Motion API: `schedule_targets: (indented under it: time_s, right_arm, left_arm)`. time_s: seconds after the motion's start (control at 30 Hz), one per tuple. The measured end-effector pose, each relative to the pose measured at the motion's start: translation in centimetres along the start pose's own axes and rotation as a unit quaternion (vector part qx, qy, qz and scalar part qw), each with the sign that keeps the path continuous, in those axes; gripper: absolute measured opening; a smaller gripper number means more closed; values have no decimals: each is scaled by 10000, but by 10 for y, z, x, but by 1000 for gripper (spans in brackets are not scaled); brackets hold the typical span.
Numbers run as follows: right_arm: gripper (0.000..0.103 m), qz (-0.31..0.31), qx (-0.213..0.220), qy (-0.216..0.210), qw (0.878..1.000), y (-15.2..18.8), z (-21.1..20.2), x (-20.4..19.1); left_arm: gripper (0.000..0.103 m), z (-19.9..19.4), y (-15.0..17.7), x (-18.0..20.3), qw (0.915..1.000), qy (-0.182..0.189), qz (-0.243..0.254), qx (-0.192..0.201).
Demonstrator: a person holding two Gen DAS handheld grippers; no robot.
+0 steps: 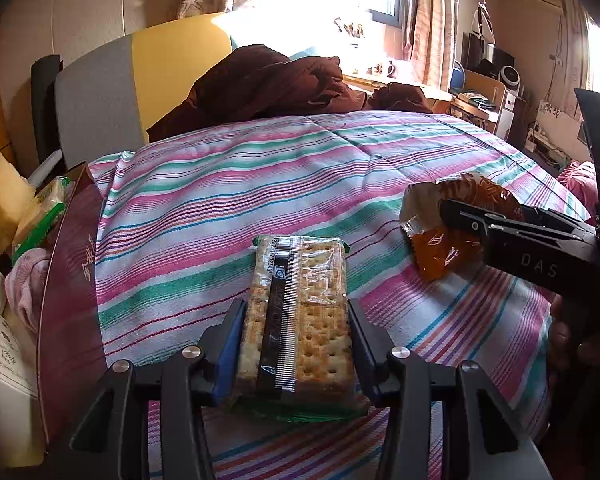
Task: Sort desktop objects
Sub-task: 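Lift the orange snack bag with the right tool while the left tool holds the crackers, then carry the crackers and snack bag over the gold tray and lower them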
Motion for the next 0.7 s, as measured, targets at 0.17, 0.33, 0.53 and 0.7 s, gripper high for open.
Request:
schedule_targets:
  time_s: [0.17,0.33,0.53,0.7]
  right_arm:
    - [73,-50,9,53,10000,0,0,-1]
    - [71,-110,28,105,9999,0,-2,-3]
    - [69,-102,46,74,9999,0,-3,-2]
    - [67,27,47,-40,10000,-1,-7,-1]
  left_arm:
    - [49,-3,1,0,10000,18,-8,-8]
    - [49,-7,2,3,10000,44,0,-17]
    - [49,-23,-2,9,9998,101,61,128]
    - [49,-48,-9,8,9992,229,37,322]
Point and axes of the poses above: each gripper's, at about its wrist camera, not at the fingertips, and z roughly the way its jaws point, x to its right, y to its underside, the point moved 7 cm from there along z, roughly the way its jaws point, and after that the axes turned 1 degree about -x, right-handed, at the moved point
